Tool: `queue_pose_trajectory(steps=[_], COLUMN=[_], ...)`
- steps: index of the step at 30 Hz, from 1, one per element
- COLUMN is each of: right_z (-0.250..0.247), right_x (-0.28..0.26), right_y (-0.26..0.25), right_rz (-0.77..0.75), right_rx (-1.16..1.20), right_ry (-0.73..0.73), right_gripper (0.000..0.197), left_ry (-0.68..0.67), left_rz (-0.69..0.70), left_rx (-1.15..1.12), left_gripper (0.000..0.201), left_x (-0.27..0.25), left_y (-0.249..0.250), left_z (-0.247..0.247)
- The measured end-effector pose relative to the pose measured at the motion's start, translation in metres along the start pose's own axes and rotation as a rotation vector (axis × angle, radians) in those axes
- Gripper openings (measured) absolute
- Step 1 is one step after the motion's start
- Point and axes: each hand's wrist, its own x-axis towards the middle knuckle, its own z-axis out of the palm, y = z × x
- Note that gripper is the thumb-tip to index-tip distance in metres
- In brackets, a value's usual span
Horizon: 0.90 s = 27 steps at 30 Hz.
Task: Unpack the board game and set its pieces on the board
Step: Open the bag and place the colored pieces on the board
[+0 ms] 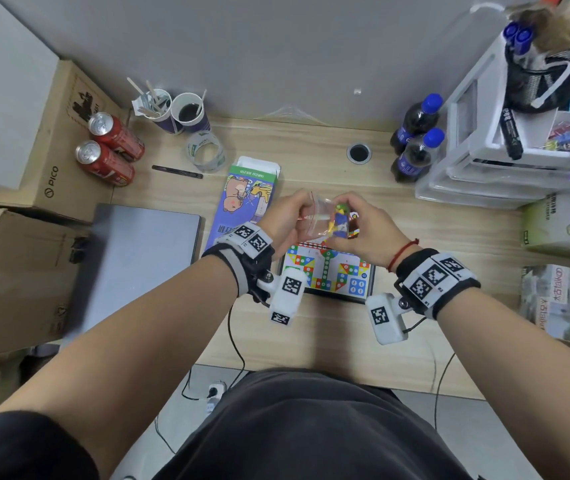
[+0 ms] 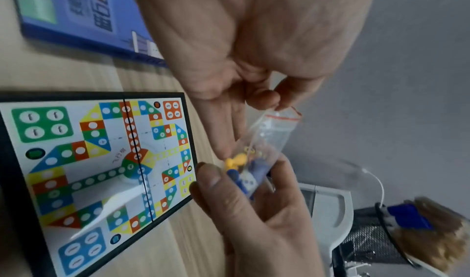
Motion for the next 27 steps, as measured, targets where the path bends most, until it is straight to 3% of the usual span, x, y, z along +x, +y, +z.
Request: queue_pose_trajectory(steps=[5,11,22,27], right_z=[-0.013,-0.028,-0.066,-0.079], right_x=[0.008,0.005,-0.008,-0.009], right_y=[-0.006,-0.027,-0.038,-0.038], right_rz=[-0.090,-0.193,-0.250,-0.242], right_rx=[-0.215,-0.426,-0.443,-0.464], right_ry=[0.055,-0.046,-0.047,-0.044], right_gripper=[0.049,0.052,0.046,0.050], left_ry=[-0.006,-0.074,0.049,0.049], left_rz=[-0.115,-0.268,-0.333,-0.381], left_rx=[-0.294,-0.588,-0.616,-0.604], left_gripper=[0.036,0.054,0.021,0.039], left_x=[0.004,0.016,0.028,0.034], left_y=[-0.009,-0.020,-0.026,-0.025], left_z=[0.000,0.019,0.044,0.043])
